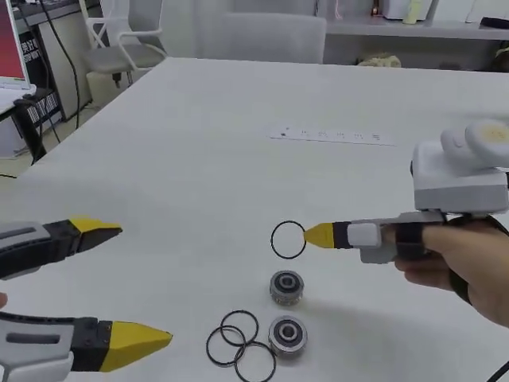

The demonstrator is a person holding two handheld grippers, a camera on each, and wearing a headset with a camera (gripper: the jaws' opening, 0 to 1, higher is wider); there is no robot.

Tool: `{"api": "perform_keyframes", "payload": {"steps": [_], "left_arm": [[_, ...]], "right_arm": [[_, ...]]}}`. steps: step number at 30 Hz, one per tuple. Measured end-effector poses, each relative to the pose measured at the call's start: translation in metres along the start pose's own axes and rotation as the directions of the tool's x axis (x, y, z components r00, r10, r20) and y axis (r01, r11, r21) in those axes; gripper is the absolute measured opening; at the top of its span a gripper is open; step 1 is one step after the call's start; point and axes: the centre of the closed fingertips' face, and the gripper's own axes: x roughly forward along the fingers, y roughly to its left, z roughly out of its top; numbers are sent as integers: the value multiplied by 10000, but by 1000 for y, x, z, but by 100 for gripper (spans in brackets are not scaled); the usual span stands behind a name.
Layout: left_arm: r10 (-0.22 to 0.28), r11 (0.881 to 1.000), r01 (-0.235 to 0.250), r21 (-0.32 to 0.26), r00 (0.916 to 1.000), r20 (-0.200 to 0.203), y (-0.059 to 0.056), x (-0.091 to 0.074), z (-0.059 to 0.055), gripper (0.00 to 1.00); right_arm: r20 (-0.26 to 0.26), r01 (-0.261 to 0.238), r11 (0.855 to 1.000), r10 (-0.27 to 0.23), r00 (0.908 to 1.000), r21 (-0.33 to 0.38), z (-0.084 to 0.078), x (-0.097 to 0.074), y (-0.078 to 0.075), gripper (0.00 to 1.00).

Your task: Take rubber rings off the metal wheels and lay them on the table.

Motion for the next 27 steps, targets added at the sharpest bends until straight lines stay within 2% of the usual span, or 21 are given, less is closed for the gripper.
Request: {"api": "perform_keyframes", "payload": {"steps": [7, 12, 16, 23, 27], "left_arm": [[-85, 9996, 78, -283, 9997, -247, -5, 6, -15, 75], [-63, 9986, 56, -520, 9999, -145, -3, 7, -14, 77], [-6, 9993, -16, -384, 9984, -569, -2, 9, -23, 78], [-66, 9985, 28, -547, 9975, -699, -2, 9, -28, 78], [-51, 9982, 6, -599, 9971, -755, -2, 9, -30, 78]], "right_arm": [[-66, -240, 9991, 238, 9997, -363, 2, 2, 12, 0], [-264, -400, 9965, 381, 9989, -736, 1, 6, 20, 0], [-489, -490, 9931, 440, 9978, -1066, -4, 9, 26, 0], [-1218, -722, 9871, 549, 9910, -1428, -20, 20, 32, 0], [-1891, -1036, 9789, 697, 9795, -1760, -35, 27, 40, 0]]}}
